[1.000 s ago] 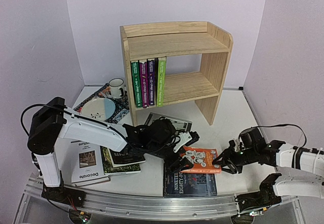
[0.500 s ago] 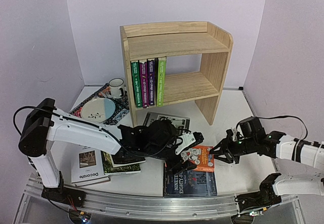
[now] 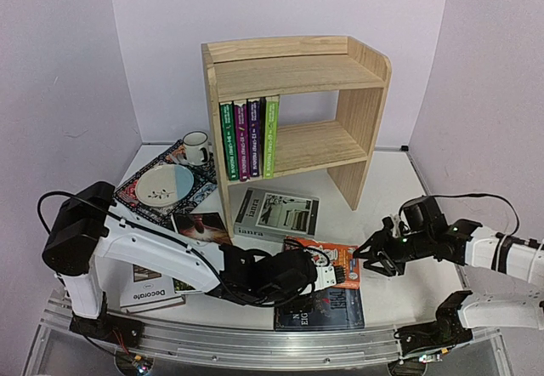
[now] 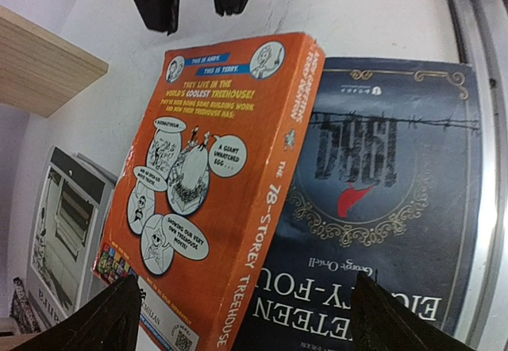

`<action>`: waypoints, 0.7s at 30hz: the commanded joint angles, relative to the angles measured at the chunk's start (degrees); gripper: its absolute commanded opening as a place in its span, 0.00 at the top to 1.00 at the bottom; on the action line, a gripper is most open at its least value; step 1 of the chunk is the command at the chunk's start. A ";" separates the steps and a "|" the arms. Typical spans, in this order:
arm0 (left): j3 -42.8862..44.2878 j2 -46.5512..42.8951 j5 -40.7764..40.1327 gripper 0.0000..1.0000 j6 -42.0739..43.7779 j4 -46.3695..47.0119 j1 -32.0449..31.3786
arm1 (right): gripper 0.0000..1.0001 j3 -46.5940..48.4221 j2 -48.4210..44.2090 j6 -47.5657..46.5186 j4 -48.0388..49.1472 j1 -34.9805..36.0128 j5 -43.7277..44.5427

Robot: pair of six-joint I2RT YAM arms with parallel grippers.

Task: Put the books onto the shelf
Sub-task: Pick up the book from the book pile.

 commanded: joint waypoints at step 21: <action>-3.38 4.88 -16.49 0.30 8.21 2.45 0.12 | 0.41 2.95 -3.75 -1.00 -5.27 -0.08 4.35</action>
